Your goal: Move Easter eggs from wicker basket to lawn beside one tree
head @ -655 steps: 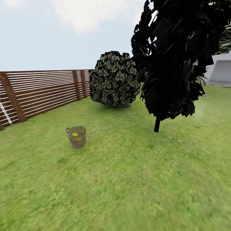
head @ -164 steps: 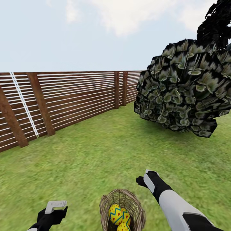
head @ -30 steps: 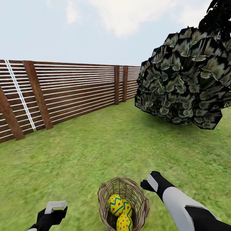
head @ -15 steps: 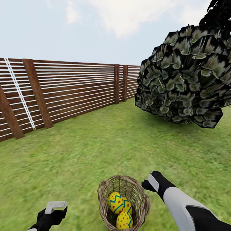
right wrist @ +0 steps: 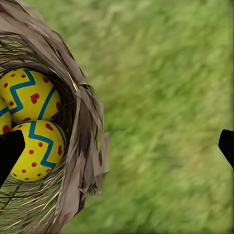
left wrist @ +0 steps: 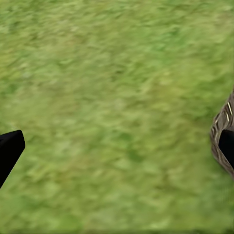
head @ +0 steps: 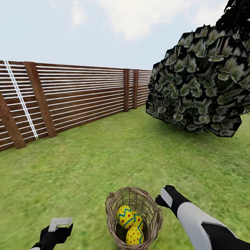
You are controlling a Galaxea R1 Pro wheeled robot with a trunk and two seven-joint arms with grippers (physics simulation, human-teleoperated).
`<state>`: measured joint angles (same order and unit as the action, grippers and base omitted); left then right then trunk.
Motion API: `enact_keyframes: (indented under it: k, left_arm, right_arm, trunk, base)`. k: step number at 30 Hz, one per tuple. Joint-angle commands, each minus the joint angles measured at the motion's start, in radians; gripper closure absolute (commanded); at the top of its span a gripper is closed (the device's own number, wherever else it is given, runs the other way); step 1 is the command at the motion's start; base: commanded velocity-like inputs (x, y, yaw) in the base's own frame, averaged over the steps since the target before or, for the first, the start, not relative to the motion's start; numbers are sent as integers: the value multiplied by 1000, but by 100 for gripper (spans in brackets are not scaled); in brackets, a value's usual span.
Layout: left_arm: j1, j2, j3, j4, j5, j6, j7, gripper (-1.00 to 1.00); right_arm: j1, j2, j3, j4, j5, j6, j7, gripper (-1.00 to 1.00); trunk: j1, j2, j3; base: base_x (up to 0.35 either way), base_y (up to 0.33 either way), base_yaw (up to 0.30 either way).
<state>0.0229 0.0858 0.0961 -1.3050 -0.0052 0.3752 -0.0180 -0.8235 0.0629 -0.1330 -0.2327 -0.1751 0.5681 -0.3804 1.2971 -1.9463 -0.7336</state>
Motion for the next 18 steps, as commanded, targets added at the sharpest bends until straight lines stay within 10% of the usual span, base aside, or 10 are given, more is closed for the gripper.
enact_keyframes:
  k: [1,18]
  left_arm:
    - [0,0,1,-2,-1,5,-2,-100]
    - [0,0,1,-2,0,5,-2,-100]
  right_arm:
    - [0,1,-4,-2,-10,1,-12,-100]
    - [0,10,-20,-1,-11,2,-9,-100]
  trunk:
    - [4,-8,-4]
    - [69,-127,-57]
  base:
    - [0,0,0]
    - [0,0,0]
